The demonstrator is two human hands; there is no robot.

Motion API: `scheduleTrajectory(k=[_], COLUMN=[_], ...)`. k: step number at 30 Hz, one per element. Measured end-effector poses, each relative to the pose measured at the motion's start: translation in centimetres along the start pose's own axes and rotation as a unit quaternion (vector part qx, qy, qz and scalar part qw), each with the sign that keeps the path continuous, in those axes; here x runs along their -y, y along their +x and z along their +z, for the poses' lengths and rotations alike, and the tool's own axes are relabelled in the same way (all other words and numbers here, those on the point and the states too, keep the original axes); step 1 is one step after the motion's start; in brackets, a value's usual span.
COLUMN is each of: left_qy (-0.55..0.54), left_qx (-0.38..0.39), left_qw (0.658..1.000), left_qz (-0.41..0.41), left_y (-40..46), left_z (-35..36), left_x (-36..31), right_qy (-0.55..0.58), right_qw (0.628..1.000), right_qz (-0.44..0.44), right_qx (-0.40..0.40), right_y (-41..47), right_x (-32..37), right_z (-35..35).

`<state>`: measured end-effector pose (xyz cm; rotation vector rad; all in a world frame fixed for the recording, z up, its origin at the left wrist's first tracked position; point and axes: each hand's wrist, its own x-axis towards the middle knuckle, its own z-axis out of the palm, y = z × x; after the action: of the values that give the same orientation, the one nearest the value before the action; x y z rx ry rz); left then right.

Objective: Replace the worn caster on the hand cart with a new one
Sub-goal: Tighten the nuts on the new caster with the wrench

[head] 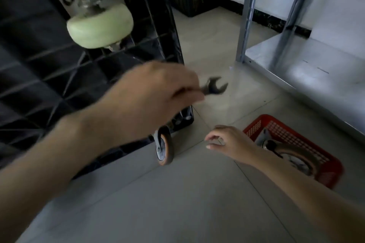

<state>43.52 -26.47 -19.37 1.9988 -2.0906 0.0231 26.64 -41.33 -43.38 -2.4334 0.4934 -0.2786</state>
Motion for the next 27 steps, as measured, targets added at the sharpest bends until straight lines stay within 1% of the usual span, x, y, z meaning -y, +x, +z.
scheduleTrajectory(k=[1, 2, 5, 7, 9, 13, 15, 21, 23, 27], left_qy=[-0.047, -0.082, -0.135, -0.159, -0.171, -0.187, -0.186, -0.159, -0.157, -0.148], left_qx=[0.027, 0.078, 0.186, 0.222, 0.235, 0.225, 0.239, 0.289, 0.312, 0.346], left_qw=[0.999, 0.993, 0.969, 0.956, 0.950, 0.947, 0.943, 0.937, 0.931, 0.922], left_qz=[-0.001, -0.023, -0.090, -0.108, -0.111, -0.128, -0.135, -0.114, -0.107, -0.085], left_y=[-0.6, -2.1, -4.2, -5.5, -6.5, -6.8, -7.2, -9.0, -9.8, -11.6], left_z=[1.5, 4.0, 11.0, 14.8, 17.8, 21.9, 23.8, 28.4, 29.6, 31.2], left_x=[-0.6, -1.3, -1.0, -1.2, -1.8, -2.5, -3.0, -5.0, -5.7, -7.0], right_qy=[-0.006, -0.013, -0.034, -0.036, -0.037, -0.033, -0.031, 0.001, -0.016, -0.044], right_qw=[1.000, 0.998, 0.992, 0.988, 0.984, 0.980, 0.978, 0.975, 0.970, 0.953], right_qz=[0.003, 0.012, 0.040, 0.058, 0.077, 0.120, 0.133, 0.153, 0.156, 0.143], right_qx=[0.026, 0.055, 0.117, 0.141, 0.157, 0.157, 0.156, 0.164, 0.188, 0.264], right_y=[-1.2, -2.4, -6.1, -8.3, -10.1, -13.1, -14.3, -17.8, -19.0, -21.6], right_x=[-0.2, -0.4, -1.4, -1.9, -2.1, -2.4, -2.2, -0.9, -0.1, 1.9], right_z=[0.8, 1.5, 3.2, 3.8, 3.8, 3.8, 4.0, 5.5, 6.0, 7.5])
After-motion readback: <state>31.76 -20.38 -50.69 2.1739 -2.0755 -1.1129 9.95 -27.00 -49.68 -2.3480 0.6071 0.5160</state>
